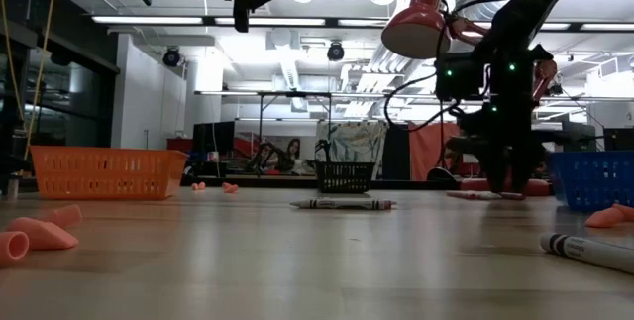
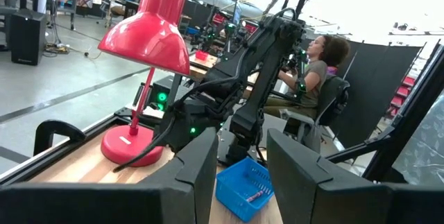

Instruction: Sort crayons

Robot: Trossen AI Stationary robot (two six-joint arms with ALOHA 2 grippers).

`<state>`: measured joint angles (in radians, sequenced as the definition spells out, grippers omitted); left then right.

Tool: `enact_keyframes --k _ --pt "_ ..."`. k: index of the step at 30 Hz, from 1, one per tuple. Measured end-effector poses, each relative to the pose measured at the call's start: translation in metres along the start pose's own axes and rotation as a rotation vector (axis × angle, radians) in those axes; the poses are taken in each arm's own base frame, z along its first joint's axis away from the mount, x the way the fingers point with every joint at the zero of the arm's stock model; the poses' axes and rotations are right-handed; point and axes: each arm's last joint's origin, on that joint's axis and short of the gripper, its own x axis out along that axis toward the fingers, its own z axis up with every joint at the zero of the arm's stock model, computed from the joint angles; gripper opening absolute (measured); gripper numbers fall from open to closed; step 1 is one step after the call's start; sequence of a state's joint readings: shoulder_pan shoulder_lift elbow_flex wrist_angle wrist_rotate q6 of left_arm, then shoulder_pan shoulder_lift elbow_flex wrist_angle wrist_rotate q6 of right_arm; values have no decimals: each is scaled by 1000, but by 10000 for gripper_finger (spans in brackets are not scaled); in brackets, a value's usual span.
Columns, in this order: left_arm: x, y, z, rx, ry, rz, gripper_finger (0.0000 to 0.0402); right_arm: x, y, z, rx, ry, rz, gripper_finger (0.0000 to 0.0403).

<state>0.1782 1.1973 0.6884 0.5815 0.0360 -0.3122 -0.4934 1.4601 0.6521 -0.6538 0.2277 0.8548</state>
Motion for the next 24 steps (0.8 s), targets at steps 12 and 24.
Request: enact_keyframes --k 12,24 --pt "0 0 0 -1 0 -1 110 11 -6 -10 -23 14 19 101" --pt "0 0 0 -18 0 -1 110 8 -7 -11 -211 25 28 7"
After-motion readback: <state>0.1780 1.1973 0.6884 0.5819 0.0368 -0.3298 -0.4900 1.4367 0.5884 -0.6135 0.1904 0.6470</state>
